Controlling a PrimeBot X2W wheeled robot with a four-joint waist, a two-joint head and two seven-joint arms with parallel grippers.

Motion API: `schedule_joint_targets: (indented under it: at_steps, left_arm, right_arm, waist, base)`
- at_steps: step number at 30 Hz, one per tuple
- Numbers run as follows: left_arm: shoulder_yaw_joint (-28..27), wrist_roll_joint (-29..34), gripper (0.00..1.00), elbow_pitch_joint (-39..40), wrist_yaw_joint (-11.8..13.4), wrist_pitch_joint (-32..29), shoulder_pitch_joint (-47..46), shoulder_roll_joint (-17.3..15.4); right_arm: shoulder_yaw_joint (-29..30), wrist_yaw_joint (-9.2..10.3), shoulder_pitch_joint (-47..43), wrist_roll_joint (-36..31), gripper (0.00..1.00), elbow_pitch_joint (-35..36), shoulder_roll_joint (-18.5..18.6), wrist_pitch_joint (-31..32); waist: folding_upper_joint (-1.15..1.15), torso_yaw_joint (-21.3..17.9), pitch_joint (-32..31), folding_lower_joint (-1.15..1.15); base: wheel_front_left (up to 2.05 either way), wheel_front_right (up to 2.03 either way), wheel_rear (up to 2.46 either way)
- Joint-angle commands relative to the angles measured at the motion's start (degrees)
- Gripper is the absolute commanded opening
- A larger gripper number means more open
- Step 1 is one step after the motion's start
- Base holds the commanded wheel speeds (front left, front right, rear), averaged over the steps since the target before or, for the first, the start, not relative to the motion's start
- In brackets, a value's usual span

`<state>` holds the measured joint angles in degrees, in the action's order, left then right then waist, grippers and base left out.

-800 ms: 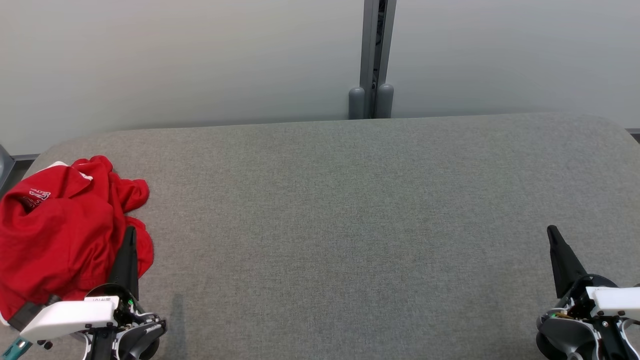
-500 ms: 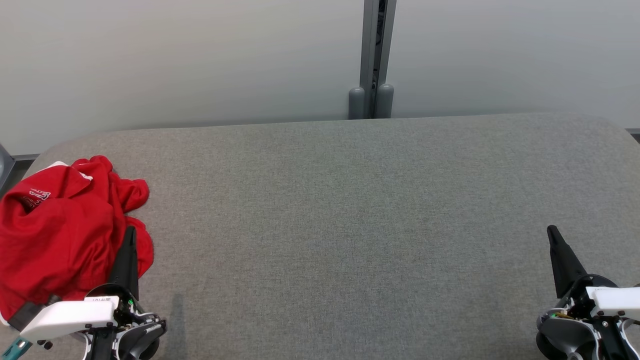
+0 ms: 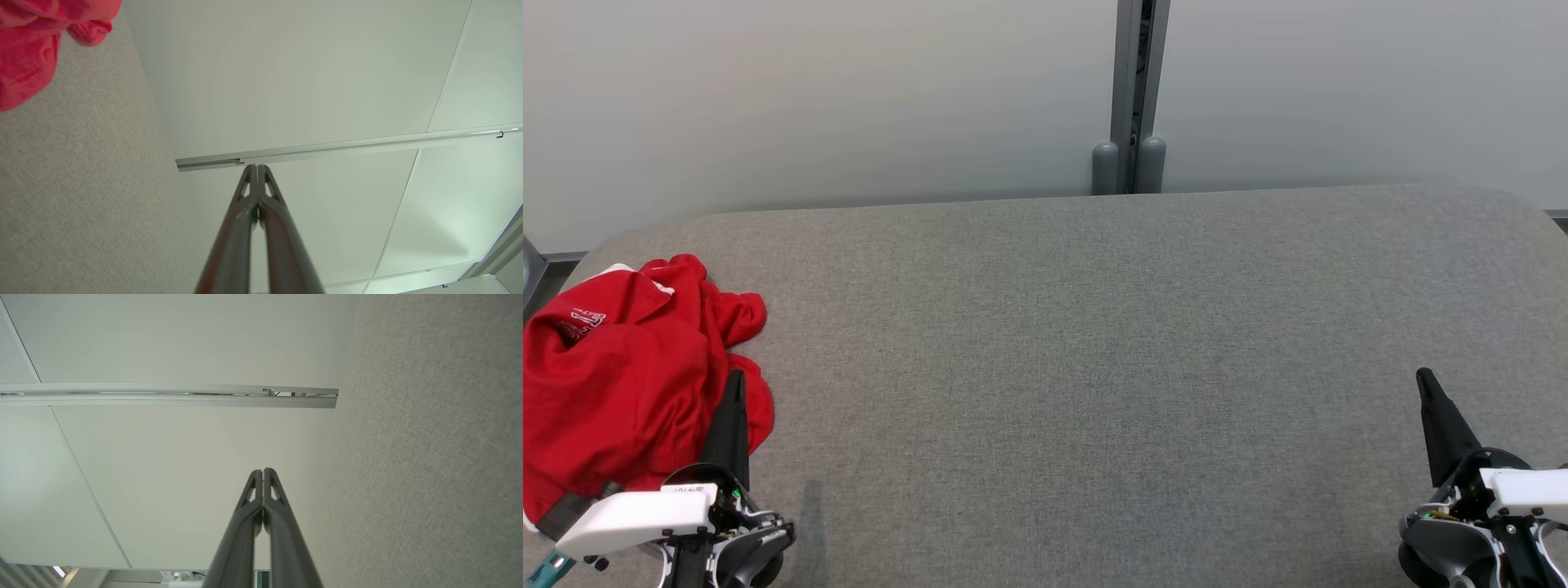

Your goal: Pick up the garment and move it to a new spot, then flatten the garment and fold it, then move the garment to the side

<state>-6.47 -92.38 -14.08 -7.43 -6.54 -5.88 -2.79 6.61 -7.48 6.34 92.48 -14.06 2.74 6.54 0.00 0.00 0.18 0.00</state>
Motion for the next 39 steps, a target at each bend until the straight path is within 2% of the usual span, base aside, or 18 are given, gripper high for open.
schedule_joint_targets:
  at_steps: [1, 39]
  left_arm:
    - [-0.19, -0.07, 0.00, 0.12, -0.17, -0.14, -0.77, -0.15]
    - [-0.19, -0.07, 0.00, 0.12, -0.17, -0.14, -0.77, -0.15]
  right_arm:
    - [0.01, -0.02, -0.33, -0.14, 0.00, 0.16, 0.27, 0.12]
    - [0.01, -0.02, -0.33, -0.14, 0.00, 0.16, 0.27, 0.12]
  waist:
    - [0.00, 0.00, 0.00, 0.00]
    - [0.00, 0.00, 0.00, 0.00]
  base:
    - [0.00, 0.00, 0.00]
    - [0.00, 0.00, 0.00]
